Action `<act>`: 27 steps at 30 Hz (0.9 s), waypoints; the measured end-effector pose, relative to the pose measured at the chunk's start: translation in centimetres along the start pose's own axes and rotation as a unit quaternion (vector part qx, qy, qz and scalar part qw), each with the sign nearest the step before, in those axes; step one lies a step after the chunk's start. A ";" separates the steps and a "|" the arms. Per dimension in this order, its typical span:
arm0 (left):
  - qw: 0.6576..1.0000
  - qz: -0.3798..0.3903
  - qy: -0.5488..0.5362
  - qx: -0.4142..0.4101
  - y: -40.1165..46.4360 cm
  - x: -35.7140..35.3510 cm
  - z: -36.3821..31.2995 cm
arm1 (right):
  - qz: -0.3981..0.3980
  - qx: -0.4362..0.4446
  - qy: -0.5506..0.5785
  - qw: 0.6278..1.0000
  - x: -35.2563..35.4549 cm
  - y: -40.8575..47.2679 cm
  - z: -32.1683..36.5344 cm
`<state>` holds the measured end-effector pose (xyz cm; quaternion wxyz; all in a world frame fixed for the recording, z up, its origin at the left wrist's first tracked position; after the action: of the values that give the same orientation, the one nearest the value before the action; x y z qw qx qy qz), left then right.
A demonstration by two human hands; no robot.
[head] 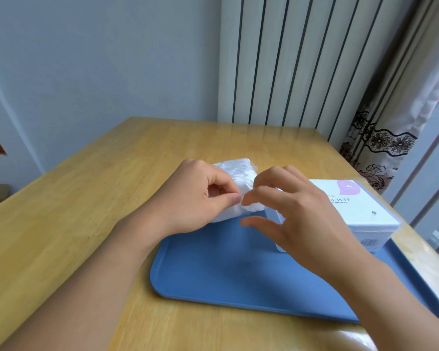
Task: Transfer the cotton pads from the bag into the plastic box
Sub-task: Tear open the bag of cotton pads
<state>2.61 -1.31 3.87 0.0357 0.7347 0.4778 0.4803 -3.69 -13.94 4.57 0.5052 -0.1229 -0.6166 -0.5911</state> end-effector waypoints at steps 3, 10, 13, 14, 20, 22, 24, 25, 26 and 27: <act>1.000 0.017 -0.007 0.000 -0.1 -0.2 0.0 | -0.027 -0.004 -0.013 1.000 -0.1 -0.1 -0.3; 0.999 -0.010 0.042 -0.020 0.1 0.0 -0.5 | -0.047 -0.015 0.020 0.999 -0.3 0.0 -0.7; 0.995 -0.086 0.052 -0.012 0.1 2.2 -0.5 | -0.008 0.002 0.006 1.000 -1.2 -0.2 -0.1; 0.994 -0.098 0.043 -0.013 0.0 2.9 -0.4 | -0.005 0.002 0.008 1.000 -1.4 -0.2 0.0; 0.998 -0.001 0.024 -0.050 -0.1 1.2 -1.3 | -0.121 -0.015 0.018 0.992 0.7 -0.4 -0.7; 0.998 0.019 0.028 -0.049 -0.1 0.3 -1.1 | -0.144 -0.010 0.020 0.989 1.3 -0.5 -0.8; 0.999 0.024 0.017 -0.039 0.0 0.1 -0.7 | -0.144 -0.002 0.018 0.989 1.3 -0.5 -0.8; 0.999 0.027 0.019 -0.041 0.0 0.1 -0.7 | -0.142 0.001 0.017 0.990 1.3 -0.5 -0.7; 0.998 0.030 0.025 -0.045 0.0 0.1 -0.8 | -0.140 0.005 0.015 0.990 1.2 -0.4 -0.7; 0.998 0.032 0.031 -0.047 0.1 0.1 -0.8 | -0.135 0.010 0.015 0.991 1.1 -0.4 -0.5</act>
<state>2.07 -1.57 4.41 0.0400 0.7316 0.4321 0.5257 -4.27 -15.01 5.07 0.4312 -0.0250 -0.6256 -0.6496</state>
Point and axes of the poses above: each hand's wrist, its own y-axis towards the middle knuckle, its own x-axis out of the back of the hand, z = x × y, the point moved 9 cm from there along y, towards the middle knuckle, and after that the axes turned 11 degrees about -x, right-handed, at the moved point
